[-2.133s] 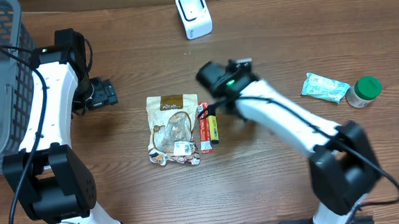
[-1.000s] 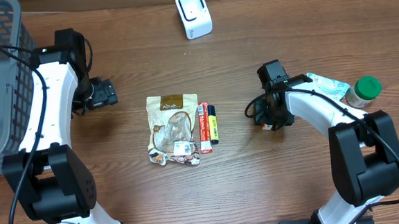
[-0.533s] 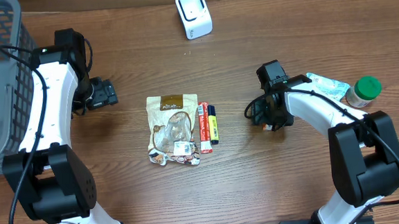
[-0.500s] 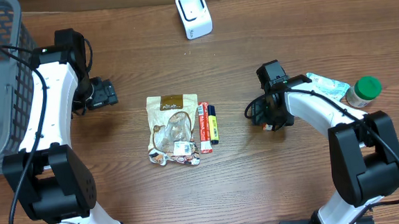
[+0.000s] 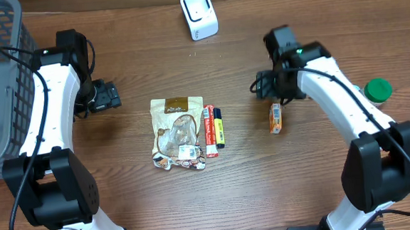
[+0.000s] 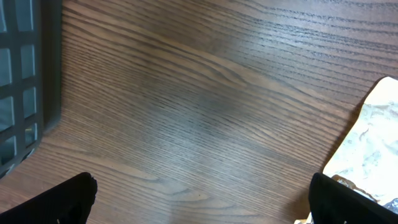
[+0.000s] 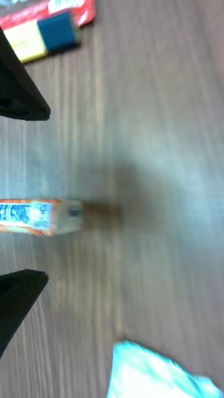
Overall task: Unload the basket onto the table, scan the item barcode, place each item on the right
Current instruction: 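Lift the tissue pack up toward the white scanner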
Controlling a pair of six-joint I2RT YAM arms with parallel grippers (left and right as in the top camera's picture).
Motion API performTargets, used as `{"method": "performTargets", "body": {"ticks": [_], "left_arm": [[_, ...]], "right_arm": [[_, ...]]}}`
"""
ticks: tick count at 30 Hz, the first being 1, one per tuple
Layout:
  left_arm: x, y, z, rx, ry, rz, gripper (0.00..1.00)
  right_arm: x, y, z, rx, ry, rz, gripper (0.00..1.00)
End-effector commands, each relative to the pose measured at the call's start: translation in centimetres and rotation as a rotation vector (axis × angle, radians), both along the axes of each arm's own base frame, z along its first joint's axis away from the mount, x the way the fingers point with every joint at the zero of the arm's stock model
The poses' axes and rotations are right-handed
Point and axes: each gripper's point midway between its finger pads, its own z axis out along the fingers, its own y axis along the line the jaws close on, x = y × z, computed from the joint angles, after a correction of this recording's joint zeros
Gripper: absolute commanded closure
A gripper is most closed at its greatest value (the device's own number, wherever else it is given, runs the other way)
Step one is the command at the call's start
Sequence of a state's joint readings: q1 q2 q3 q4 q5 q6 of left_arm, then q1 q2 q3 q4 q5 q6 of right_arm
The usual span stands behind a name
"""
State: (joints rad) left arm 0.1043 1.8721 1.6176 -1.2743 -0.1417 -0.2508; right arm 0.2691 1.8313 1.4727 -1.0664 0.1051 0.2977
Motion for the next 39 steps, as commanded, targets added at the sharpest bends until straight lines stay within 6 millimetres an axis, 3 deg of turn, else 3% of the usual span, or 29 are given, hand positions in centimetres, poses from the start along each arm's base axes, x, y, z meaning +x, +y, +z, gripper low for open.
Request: {"method": "performTargets", "body": {"ticks": [1, 3, 4, 10, 13, 18, 21, 23, 28, 39], "left_arm": [[0.4, -0.3, 0.1, -0.003, -0.004, -0.026, 0.00], [0.4, -0.3, 0.1, -0.003, -0.004, -0.026, 0.00], [0.4, -0.3, 0.1, -0.003, -0.004, -0.026, 0.00], [0.4, -0.3, 0.1, -0.003, -0.004, -0.026, 0.01], [0.4, -0.3, 0.1, -0.003, -0.004, -0.026, 0.00], [0.4, -0.3, 0.1, -0.003, -0.004, -0.026, 0.00], [0.4, -0.3, 0.1, -0.003, -0.004, -0.026, 0.00], [0.4, -0.3, 0.1, -0.003, -0.004, -0.026, 0.00], [0.4, -0.3, 0.1, -0.003, -0.004, -0.026, 0.00], [0.4, -0.3, 0.1, -0.003, -0.003, -0.026, 0.00]], "right_arm": [[0.0, -2.8, 1.1, -0.110, -0.024, -0.100, 0.28], [-0.7, -4.0, 0.7, -0.133, 0.000, -0.156, 0.89], [-1.0, -4.4, 0.4, -0.130, 0.019, -0.164, 0.96], [-3.9, -6.2, -2.5, -0.151, 0.120, -0.230, 0.96], [-4.8, -5.6, -4.3, -0.113, 0.149, -0.236, 0.96], [-5.6, 0.2, -6.7, 0.177, 0.192, -0.133, 0.96], [-5.7, 4.0, -6.4, 0.356, 0.195, -0.005, 0.96], [-5.7, 5.2, -6.2, 0.389, 0.185, 0.041, 0.90], [-5.0, 4.4, -6.6, 0.287, 0.141, 0.043, 0.73], [-5.1, 3.8, -7.4, 0.263, 0.136, 0.007, 0.69]]}}
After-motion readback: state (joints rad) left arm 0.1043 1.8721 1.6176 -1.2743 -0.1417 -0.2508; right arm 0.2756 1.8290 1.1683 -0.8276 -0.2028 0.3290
